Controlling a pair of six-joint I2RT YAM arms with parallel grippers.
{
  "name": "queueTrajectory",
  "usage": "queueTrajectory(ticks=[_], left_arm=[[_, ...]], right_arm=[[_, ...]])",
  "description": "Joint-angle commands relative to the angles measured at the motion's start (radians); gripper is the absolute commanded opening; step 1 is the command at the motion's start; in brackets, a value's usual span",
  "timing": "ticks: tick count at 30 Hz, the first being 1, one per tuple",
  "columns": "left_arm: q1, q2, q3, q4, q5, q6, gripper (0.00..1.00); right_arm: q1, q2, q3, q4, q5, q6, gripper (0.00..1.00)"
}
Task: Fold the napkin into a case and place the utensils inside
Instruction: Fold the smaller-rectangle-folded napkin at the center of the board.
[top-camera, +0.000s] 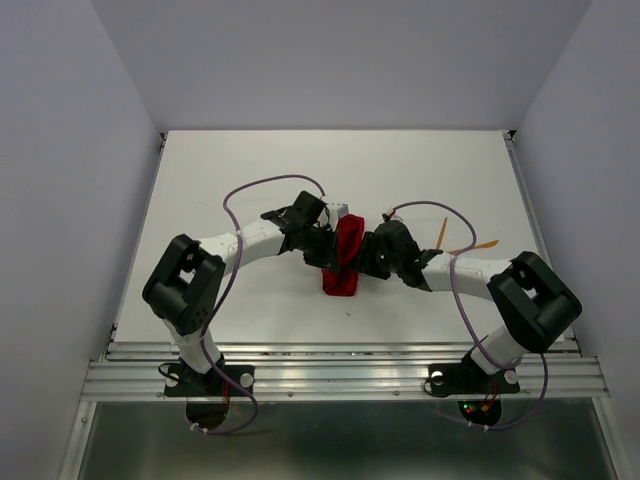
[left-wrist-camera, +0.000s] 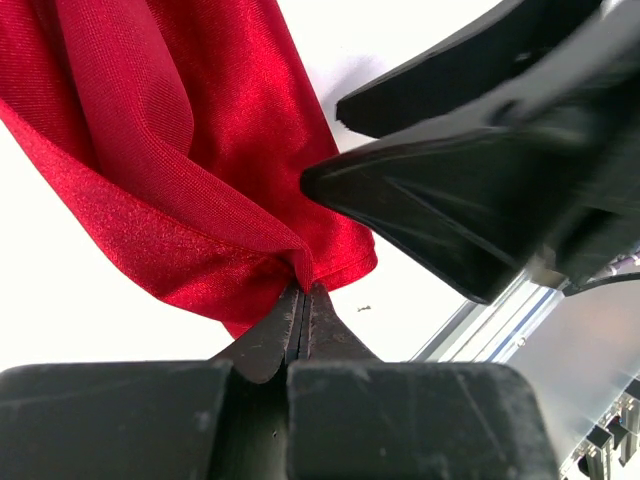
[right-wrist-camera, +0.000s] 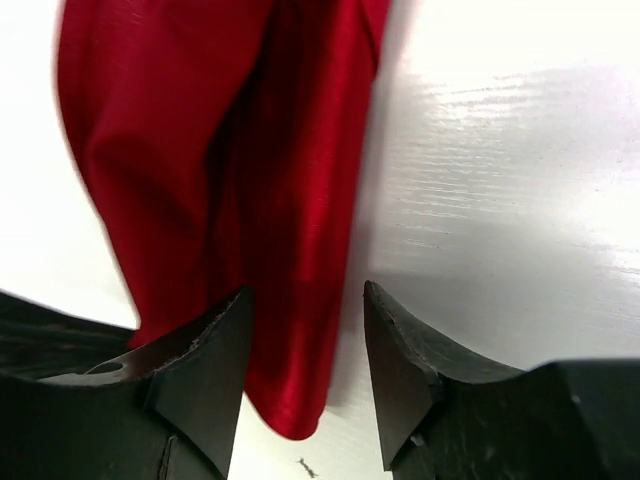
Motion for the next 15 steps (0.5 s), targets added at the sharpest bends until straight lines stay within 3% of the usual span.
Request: queueTrajectory(ticks=[1, 3, 7, 9, 12, 15], left_arm=[[-0.006, -0.010, 0.037, 0.004, 0.023, 0.019, 0.00], [-0.004, -0.008, 0.037, 0.006, 0.023, 0.019, 0.00], [-0.007, -0.003, 0.038, 0.012, 0.035, 0.017, 0.00], [-0.013, 0.003, 0.040, 0.013, 0.040, 0.017, 0.00], [-0.022, 0.015, 0.041, 0.018, 0.044, 0.014, 0.00], [-0.033, 0.027, 0.047, 0.033, 0.053, 0.006, 0.00]], right_arm=[[0.002, 0.036, 0.001, 0.015, -0.008, 0.006, 0.53], [0.002, 0.049, -0.002, 0.024, -0.012, 0.009, 0.50], [0.002, 0.075, -0.027, 0.096, -0.079, 0.043, 0.22], [0.002, 0.093, -0.034, 0.123, -0.104, 0.057, 0.14], [0.002, 0.118, -0.038, 0.156, -0.114, 0.080, 0.05], [0.002, 0.136, -0.034, 0.175, -0.122, 0.094, 0.03]])
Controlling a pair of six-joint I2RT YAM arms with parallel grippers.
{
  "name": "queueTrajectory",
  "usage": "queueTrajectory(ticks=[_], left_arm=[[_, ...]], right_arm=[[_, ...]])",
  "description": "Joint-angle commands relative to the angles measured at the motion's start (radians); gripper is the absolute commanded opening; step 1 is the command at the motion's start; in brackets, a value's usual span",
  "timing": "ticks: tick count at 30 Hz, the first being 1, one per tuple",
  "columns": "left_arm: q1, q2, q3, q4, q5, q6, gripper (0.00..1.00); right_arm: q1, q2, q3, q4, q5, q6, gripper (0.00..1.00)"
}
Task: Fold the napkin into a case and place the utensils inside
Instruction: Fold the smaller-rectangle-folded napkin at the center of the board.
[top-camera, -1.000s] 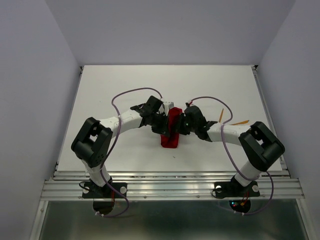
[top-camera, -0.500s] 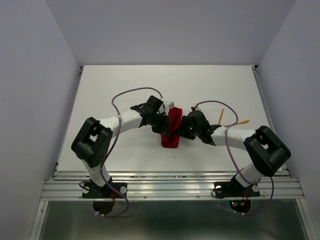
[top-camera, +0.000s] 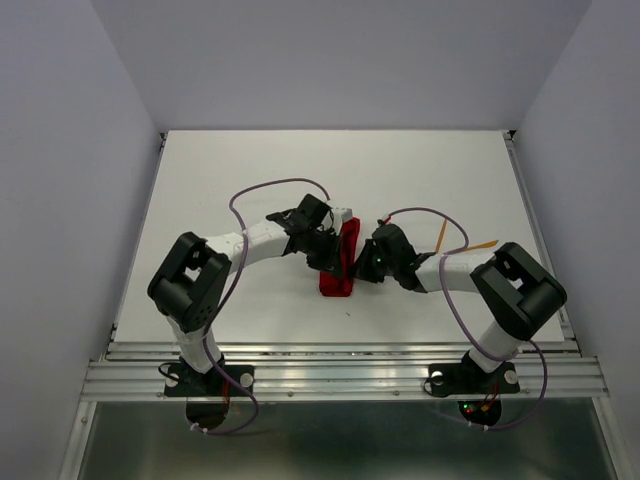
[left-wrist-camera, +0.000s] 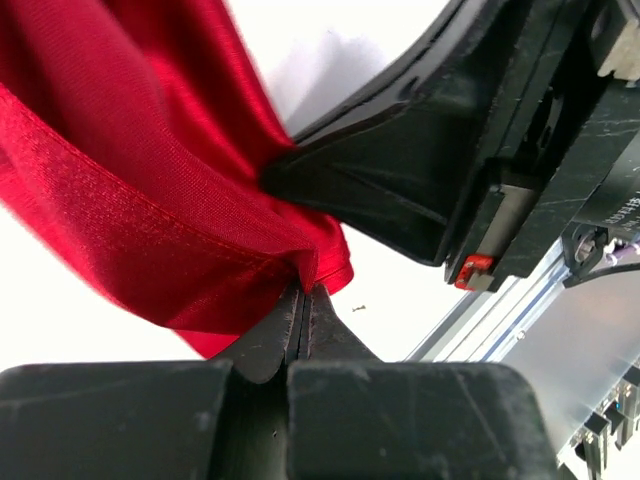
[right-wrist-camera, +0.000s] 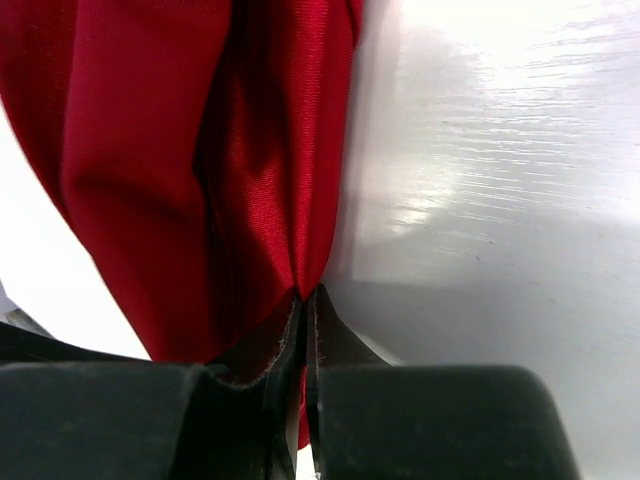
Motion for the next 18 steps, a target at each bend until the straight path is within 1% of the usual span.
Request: queueTrajectory(ticks=[1, 9, 14, 16, 18], left_arm=[[-0.024, 0.009, 0.050, 0.034, 0.041, 0.006, 0.00], [-0.045, 0.063, 0.038, 0.075, 0.052, -0.001, 0.00], [-0.047, 0.078, 0.018, 0.089, 0.026, -0.001, 0.00], [-0.045, 0.089, 0.017, 0.087, 0.019, -0.001, 0.00], [-0.045, 0.097, 0.020, 0.087, 0.016, 0.000, 0.00]], right_arm=[[0.003, 0.032, -0.008, 0.062, -0.024, 0.032, 0.03], [0.003, 0.046, -0.005, 0.079, -0.029, 0.049, 0.03], [0.003, 0.057, -0.009, 0.091, -0.035, 0.056, 0.04], [0.003, 0.058, -0.011, 0.095, -0.037, 0.059, 0.05], [0.003, 0.057, -0.012, 0.093, -0.035, 0.059, 0.10]])
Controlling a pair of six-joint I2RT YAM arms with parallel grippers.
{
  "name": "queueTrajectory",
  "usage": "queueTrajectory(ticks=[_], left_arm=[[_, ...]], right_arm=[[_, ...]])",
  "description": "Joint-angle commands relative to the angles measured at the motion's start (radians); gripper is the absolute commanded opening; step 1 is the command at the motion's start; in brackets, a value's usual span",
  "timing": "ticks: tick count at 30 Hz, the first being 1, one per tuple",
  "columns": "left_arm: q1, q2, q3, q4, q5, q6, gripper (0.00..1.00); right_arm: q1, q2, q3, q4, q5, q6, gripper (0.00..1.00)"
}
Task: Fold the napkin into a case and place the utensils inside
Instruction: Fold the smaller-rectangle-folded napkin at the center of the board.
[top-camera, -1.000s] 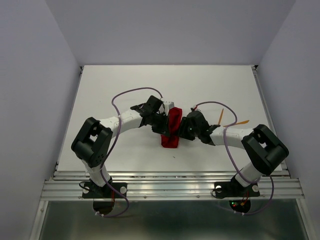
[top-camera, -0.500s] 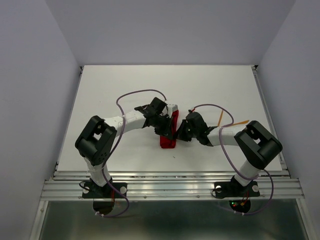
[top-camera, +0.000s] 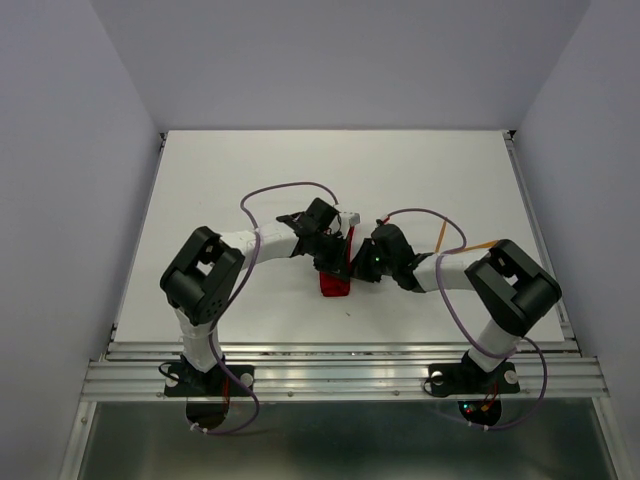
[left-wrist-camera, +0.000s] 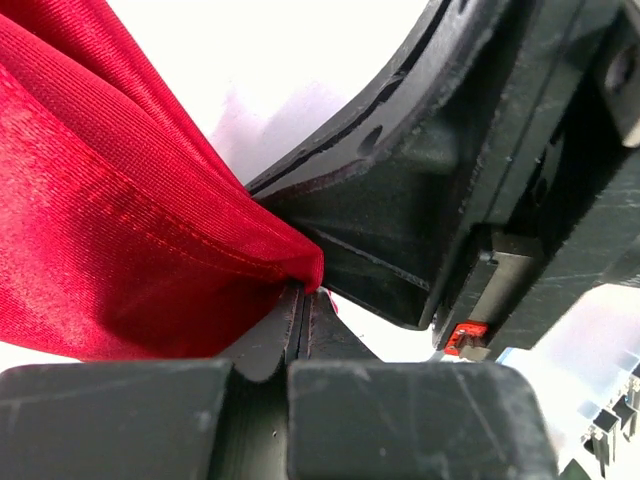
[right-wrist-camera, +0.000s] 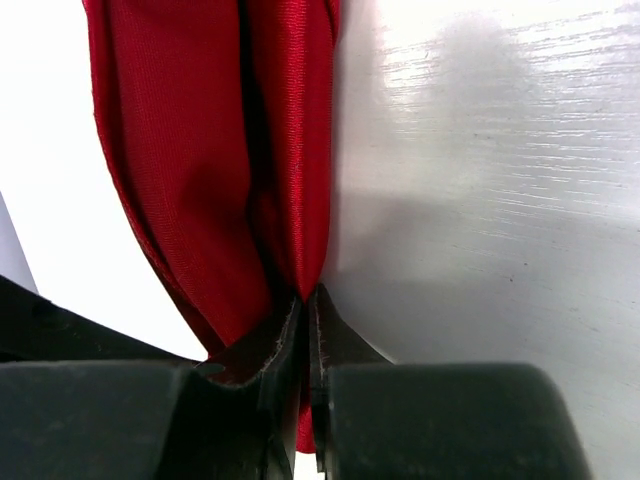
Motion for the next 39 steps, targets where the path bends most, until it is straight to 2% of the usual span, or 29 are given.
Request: queueTrajectory(ticks=[1, 5, 7, 14, 21, 29, 34, 39], left_arm=[[-0.008, 0.017, -0.001, 0.037, 0.001, 0.001, 0.00], [-0.008, 0.016, -0.002, 0.033, -0.011, 0.004, 0.00], [-0.008, 0.014, -0.002, 0.031, -0.013, 0.008, 0.00], [-0.009, 0.010, -0.010, 0.031, -0.010, 0.012, 0.00], [-0.009, -0.012, -0.024, 0.042, -0.005, 0.026, 0.00], [-0.009, -0.073, -0.102, 0.140, -0.002, 0.037, 0.00], [-0.008, -0.143, -0.156, 0.210, -0.014, 0.029, 0.00], [-0.009, -0.168, -0.176, 0.237, -0.008, 0.035, 0.00]], right_arm=[[0.003, 0.007, -0.020, 0.019, 0.006, 0.013, 0.13], [0.003, -0.053, -0.055, 0.021, 0.047, 0.019, 0.36], [-0.007, -0.093, -0.078, 0.021, 0.053, 0.027, 0.43], [-0.025, -0.168, -0.127, 0.050, 0.050, 0.045, 0.56], [-0.034, -0.148, -0.088, 0.064, 0.013, 0.040, 0.64], [-0.080, -0.133, -0.077, 0.083, -0.026, 0.053, 0.69], [-0.106, -0.125, -0.063, 0.094, -0.085, 0.039, 0.73], [-0.106, -0.045, 0.001, 0.091, -0.174, -0.012, 0.78]])
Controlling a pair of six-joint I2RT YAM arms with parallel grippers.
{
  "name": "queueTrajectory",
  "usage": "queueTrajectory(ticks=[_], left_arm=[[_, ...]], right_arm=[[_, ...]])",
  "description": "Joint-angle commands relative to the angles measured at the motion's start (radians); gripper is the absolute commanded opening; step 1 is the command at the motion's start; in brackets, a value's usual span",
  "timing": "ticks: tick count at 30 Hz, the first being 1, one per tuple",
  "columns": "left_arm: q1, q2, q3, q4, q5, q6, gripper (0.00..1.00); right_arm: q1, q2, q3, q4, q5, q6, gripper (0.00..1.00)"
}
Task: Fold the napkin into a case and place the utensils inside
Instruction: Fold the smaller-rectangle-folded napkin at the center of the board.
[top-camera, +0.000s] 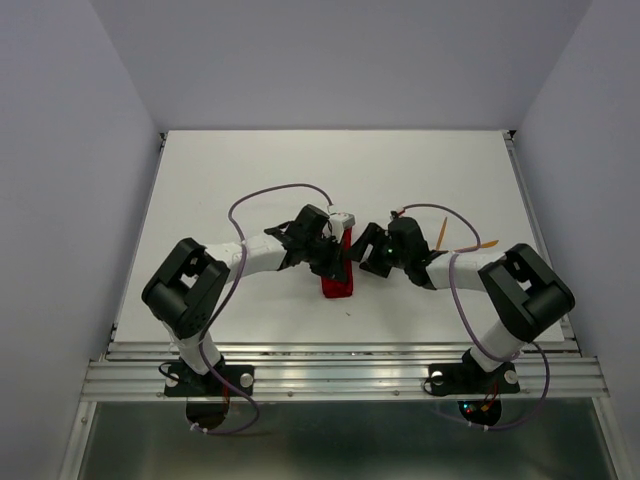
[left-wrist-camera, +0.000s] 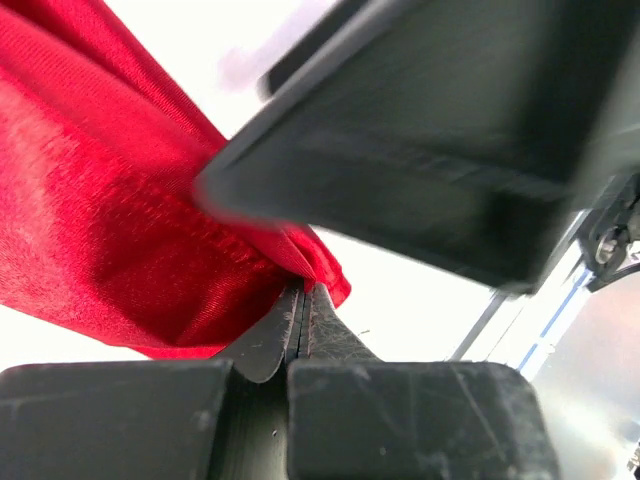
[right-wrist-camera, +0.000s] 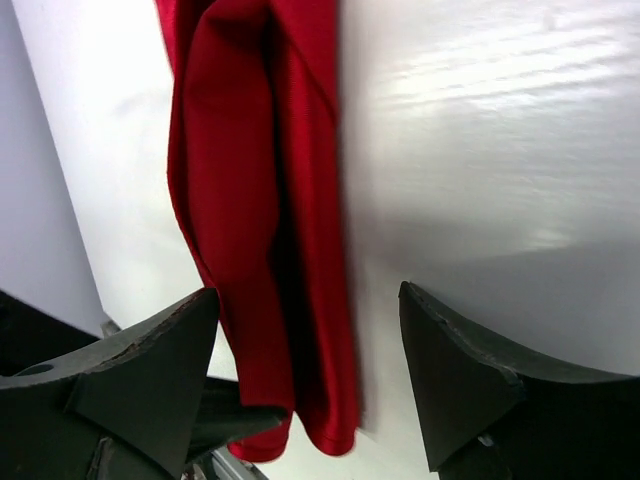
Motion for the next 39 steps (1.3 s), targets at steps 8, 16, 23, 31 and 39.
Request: queueTrajectory(ticks=[8, 16, 23, 31, 39], left_arm=[[-0.008, -0.038, -0.015, 0.066, 0.027, 0.016, 0.00], [-0.006, -0.022, -0.016, 0.073, 0.035, 0.013, 0.00], [-0.008, -0.013, -0.010, 0.075, 0.044, 0.015, 0.00], [-0.008, -0.024, -0.004, 0.064, 0.030, -0.005, 0.00], [-0.006, -0.060, 0.041, -0.043, -0.050, -0.015, 0.37]], right_arm=[[-0.001, 0.095, 0.085, 0.071, -0.148, -0.059, 0.82], [-0.001, 0.140, 0.128, 0.021, -0.193, -0.098, 0.78], [0.009, 0.178, 0.129, 0.038, -0.211, -0.096, 0.27], [0.009, 0.175, 0.082, 0.113, -0.179, -0.035, 0.01], [0.009, 0.201, 0.063, 0.154, -0.170, -0.010, 0.01]])
